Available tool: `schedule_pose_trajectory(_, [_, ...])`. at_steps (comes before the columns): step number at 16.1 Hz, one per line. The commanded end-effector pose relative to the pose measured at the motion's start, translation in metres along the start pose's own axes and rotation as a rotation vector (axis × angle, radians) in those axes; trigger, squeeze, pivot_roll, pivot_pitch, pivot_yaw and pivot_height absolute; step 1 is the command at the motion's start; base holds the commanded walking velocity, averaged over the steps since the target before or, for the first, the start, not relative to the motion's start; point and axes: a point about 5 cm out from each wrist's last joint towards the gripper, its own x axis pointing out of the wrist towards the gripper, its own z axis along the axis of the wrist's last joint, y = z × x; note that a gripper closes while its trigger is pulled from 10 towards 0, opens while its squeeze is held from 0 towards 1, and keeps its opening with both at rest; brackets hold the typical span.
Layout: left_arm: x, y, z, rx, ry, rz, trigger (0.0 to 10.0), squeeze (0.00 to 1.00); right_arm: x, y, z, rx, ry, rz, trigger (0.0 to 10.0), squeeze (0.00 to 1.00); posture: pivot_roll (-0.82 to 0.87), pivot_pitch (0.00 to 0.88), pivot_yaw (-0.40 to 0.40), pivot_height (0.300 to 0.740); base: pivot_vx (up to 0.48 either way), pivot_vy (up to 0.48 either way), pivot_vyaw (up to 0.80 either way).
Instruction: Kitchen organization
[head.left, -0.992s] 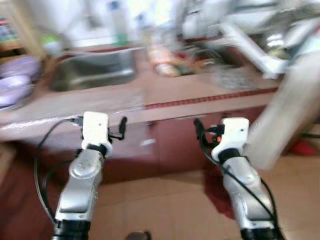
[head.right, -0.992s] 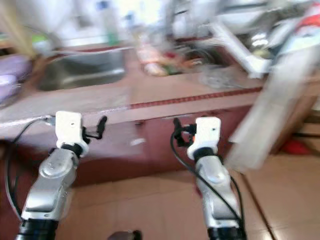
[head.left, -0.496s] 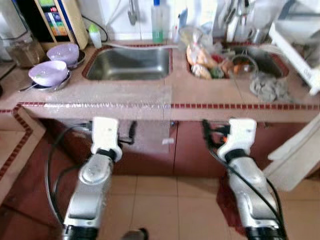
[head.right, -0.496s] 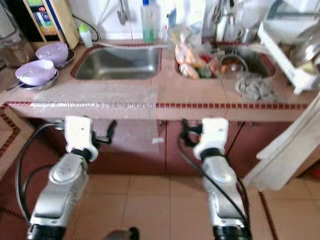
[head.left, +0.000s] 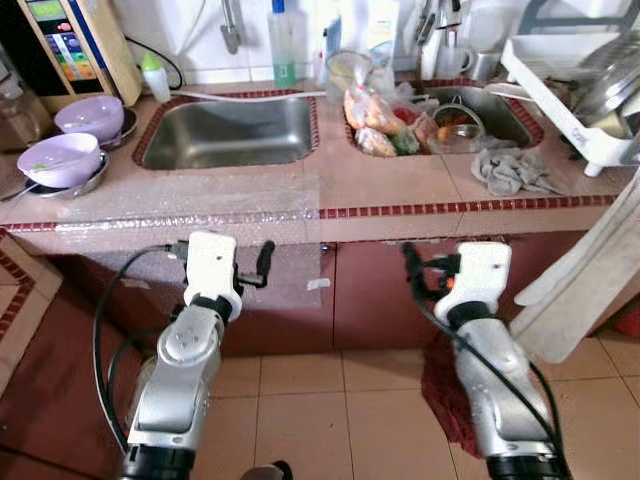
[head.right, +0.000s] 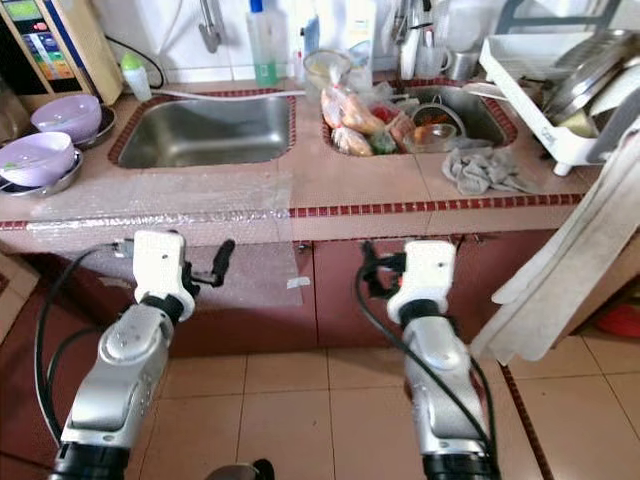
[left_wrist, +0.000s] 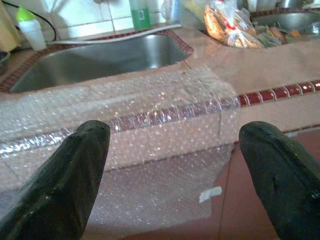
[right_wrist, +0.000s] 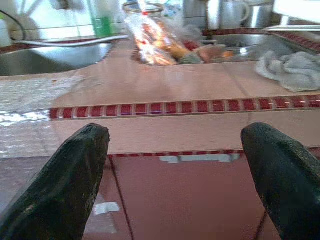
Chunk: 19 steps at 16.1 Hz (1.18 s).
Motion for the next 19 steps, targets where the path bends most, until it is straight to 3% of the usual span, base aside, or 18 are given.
schedule_pose_trajectory(1, [0.000, 0.003, 0.004, 0.011, -0.010, -0.004, 10.0, 0.00, 0.003, 0.005, 0.005, 0.013, -0.023, 0.014, 10.0, 0.00, 0.00, 0.000, 0.045, 0.740, 0.000, 0.000, 0.00])
schedule_pose_trajectory(5, [0.005, 0.005, 0.007, -0.004, -0.020, 0.014, 10.0, 0.00, 0.004, 0.009, 0.007, 0.012, -0.035, 0.026, 10.0, 0.00, 0.00, 0.000, 0.051, 0.740, 0.000, 0.000, 0.00])
schedule_pose_trajectory(14, [0.006, 0.001, 0.010, 0.014, -0.057, 0.014, 10.0, 0.00, 0.004, 0.012, 0.013, 0.028, -0.066, 0.061, 10.0, 0.00, -0.01, 0.000, 0.050, 0.740, 0.000, 0.480, 0.00])
schedule_pose_trajectory(16, [0.003, 0.004, 0.010, 0.016, -0.061, 0.029, 10.0, 0.00, 0.002, 0.016, 0.013, 0.025, -0.071, 0.074, 10.0, 0.00, 0.00, 0.000, 0.056, 0.740, 0.000, 0.450, 0.00])
schedule_pose_trajectory(19, [-0.014, 0.003, 0.009, -0.004, -0.046, 0.019, 10.0, 0.00, -0.010, 0.023, 0.008, 0.022, -0.052, 0.109, 10.0, 0.00, 0.01, 0.000, 0.055, 0.740, 0.000, 0.000, 0.00])
